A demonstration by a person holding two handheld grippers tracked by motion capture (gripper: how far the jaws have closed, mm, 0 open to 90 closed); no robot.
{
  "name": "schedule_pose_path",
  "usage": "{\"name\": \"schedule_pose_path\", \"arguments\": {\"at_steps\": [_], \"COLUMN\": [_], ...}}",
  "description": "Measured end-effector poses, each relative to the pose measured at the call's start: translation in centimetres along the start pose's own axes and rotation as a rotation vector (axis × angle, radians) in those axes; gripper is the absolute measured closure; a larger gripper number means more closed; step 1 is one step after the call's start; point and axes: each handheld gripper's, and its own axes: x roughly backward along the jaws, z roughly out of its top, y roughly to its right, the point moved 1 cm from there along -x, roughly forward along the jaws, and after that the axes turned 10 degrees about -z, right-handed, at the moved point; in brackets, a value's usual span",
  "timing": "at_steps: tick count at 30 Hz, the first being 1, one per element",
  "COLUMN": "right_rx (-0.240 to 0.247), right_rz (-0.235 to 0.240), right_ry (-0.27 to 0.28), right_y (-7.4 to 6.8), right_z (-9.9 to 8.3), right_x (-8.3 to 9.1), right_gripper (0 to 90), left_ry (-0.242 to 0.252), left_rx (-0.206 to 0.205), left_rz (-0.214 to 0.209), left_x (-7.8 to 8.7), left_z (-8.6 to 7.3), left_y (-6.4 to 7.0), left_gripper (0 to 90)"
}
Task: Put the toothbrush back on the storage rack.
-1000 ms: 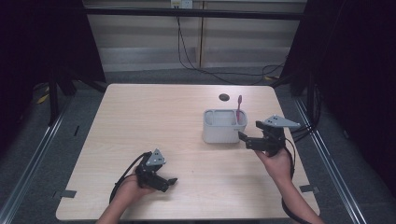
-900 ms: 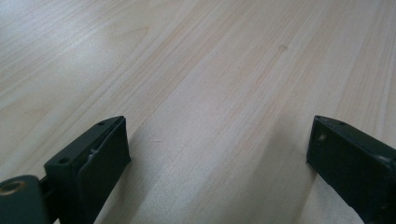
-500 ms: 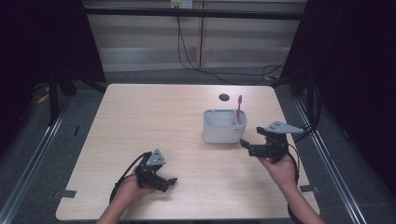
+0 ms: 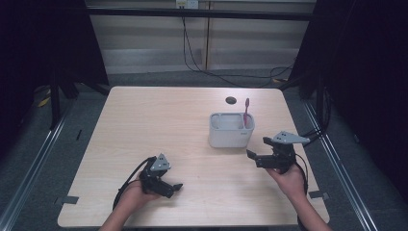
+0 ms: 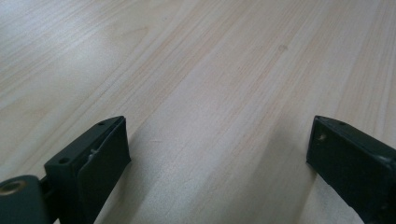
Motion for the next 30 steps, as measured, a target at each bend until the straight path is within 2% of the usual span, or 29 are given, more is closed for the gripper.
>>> {"name": "schedule_pose_path", "arguments": {"at_steps": [13, 26, 30], "right_rx": [0.039, 0.107, 0.132], "right_rz": [0.028, 0.047, 0.067], "right_ry": [-0.034, -0.082, -0.096], "right_y": [-0.7, -1.8, -2.2], "right_z": [-1.1, -2.5, -2.8], "right_x": [-0.9, -1.6, -1.8], "right_gripper": [14.6, 14.7, 14.7], "left_ry": [-0.004, -0.001, -0.002], "left_rx": [-0.003, -0.001, -0.002], "left_rz": [0.000, 0.001, 0.001], "left_x": [0.0, 0.0, 0.0], "left_z": [0.0, 0.0, 0.0], "left_y": [0.0, 0.0, 0.0], "left_gripper": [5.4, 5.6, 5.5]}}
